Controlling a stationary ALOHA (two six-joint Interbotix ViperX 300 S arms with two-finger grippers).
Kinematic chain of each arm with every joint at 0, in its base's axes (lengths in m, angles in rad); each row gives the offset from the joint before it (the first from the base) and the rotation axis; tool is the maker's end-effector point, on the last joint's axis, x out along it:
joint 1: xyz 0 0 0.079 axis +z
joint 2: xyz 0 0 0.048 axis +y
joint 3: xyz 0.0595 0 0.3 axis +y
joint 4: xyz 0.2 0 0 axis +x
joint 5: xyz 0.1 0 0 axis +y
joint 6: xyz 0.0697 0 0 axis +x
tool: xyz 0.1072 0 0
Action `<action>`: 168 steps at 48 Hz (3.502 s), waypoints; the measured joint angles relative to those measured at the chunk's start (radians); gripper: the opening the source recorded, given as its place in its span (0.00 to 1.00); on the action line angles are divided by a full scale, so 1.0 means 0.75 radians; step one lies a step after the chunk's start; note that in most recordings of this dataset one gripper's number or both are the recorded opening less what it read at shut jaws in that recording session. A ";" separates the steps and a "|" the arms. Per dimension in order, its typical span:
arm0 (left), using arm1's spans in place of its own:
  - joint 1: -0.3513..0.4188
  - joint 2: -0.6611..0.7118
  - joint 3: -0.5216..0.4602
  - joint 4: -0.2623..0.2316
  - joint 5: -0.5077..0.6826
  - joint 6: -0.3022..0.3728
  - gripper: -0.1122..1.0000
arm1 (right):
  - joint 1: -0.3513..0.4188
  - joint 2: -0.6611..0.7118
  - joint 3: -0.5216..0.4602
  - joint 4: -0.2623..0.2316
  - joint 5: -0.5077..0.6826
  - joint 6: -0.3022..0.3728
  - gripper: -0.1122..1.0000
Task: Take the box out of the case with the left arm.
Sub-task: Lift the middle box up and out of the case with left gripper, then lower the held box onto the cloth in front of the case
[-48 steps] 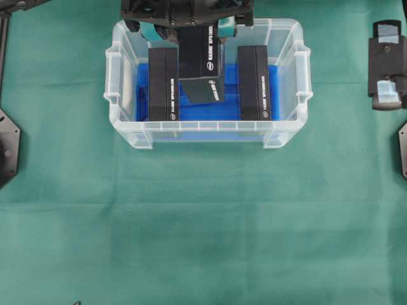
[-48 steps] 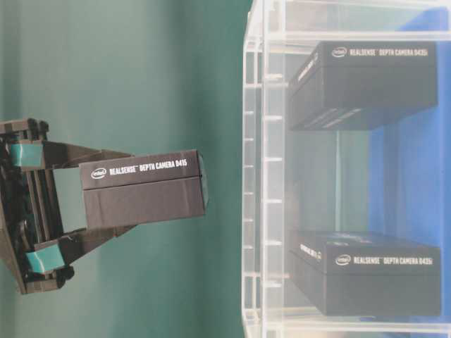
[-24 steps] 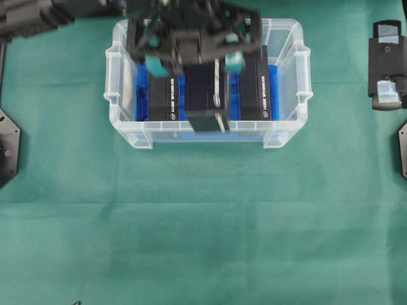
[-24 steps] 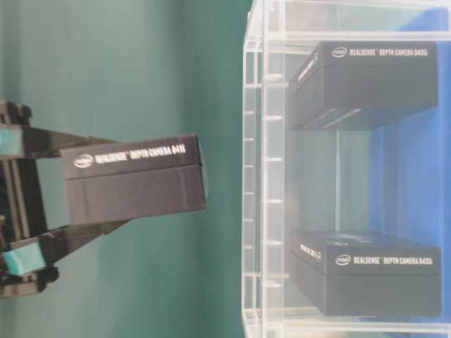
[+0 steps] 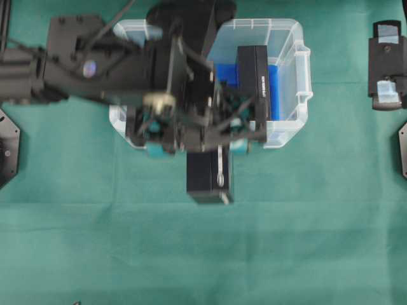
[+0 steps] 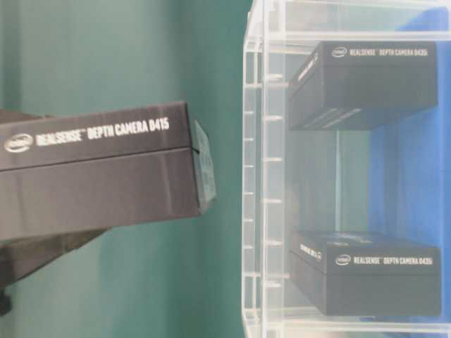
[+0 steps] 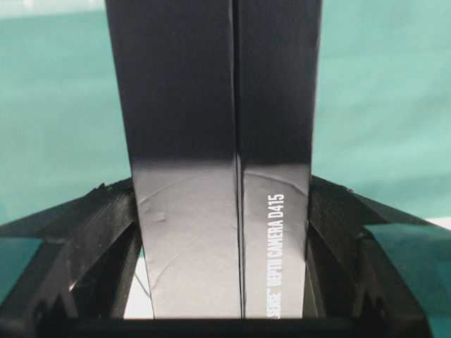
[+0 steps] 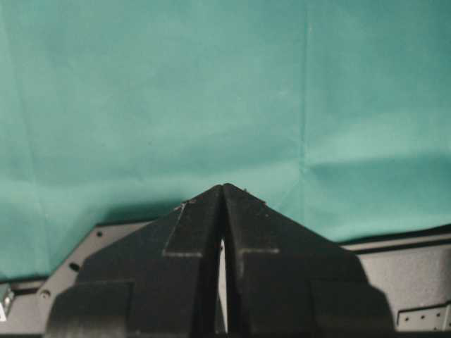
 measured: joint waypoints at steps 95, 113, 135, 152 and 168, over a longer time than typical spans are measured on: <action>-0.180 0.000 0.742 0.016 -0.667 -0.217 0.64 | 0.000 0.000 0.004 -0.010 0.000 -0.002 0.10; -0.160 0.014 0.785 0.041 -0.728 -0.207 0.64 | 0.000 0.000 0.004 -0.025 0.000 -0.002 0.10; -0.160 0.014 0.794 0.033 -0.761 -0.145 0.94 | 0.000 0.000 0.006 -0.025 0.000 -0.002 0.10; -0.157 0.014 0.792 0.012 -0.765 -0.160 0.96 | 0.000 0.000 0.006 -0.025 0.000 -0.004 0.10; -0.157 0.002 0.749 0.012 -0.747 -0.157 0.96 | 0.000 0.000 0.006 -0.025 0.000 -0.002 0.10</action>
